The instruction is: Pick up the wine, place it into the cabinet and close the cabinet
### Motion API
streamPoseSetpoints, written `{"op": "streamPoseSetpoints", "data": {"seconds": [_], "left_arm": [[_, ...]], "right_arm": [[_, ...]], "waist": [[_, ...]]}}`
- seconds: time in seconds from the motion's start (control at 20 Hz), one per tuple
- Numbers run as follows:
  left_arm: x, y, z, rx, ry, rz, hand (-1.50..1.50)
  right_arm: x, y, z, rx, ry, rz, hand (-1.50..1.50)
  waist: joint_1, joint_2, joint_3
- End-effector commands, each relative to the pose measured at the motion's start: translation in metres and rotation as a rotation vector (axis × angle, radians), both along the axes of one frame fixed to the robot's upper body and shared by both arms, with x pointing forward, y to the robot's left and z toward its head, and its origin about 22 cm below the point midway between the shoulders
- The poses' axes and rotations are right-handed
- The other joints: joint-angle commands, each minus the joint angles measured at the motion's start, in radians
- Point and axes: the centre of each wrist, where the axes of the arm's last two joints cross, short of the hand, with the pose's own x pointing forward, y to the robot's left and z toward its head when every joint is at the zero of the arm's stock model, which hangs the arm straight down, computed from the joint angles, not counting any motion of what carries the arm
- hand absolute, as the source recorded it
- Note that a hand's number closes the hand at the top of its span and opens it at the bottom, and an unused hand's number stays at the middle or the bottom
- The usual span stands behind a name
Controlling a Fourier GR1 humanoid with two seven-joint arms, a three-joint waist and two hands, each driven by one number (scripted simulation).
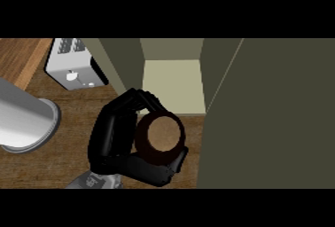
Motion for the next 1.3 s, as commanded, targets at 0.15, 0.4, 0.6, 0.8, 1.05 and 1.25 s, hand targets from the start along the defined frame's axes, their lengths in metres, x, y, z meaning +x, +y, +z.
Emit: {"op": "streamPoseSetpoints", "data": {"seconds": [0.15,0.4,0.6,0.8,1.05,1.25], "left_arm": [[-0.004,-0.029,0.005,0.023,0.004,0.041,1.5],[0.018,-0.04,0.021,0.025,0.007,0.061,1.5],[0.044,-0.051,0.014,0.062,-0.02,0.093,1.5],[0.047,-0.046,-0.01,0.054,0.007,0.109,1.5],[0.047,-0.059,-0.007,0.008,0.022,0.142,1.5],[0.052,-0.034,-0.033,-0.013,0.032,0.161,1.5]], "right_arm": [[-0.018,0.003,0.014,0.042,-0.031,0.059,-1.5],[-0.014,0.002,0.01,0.021,-0.033,0.051,-1.5],[-0.026,-0.009,0.007,0.035,-0.036,0.069,-1.5],[-0.01,-0.006,0.011,0.028,-0.045,0.063,-1.5],[-0.021,-0.013,0.017,-0.002,-0.039,0.051,-1.5],[-0.028,-0.009,0.012,0.005,-0.045,0.06,-1.5]], "waist": [[0.008,-0.001,-0.001],[0.007,0.0,-0.001],[-0.004,0.001,0.0],[0.002,0.002,-0.001],[-0.003,0.001,-0.001],[0.001,0.0,-0.001]]}}
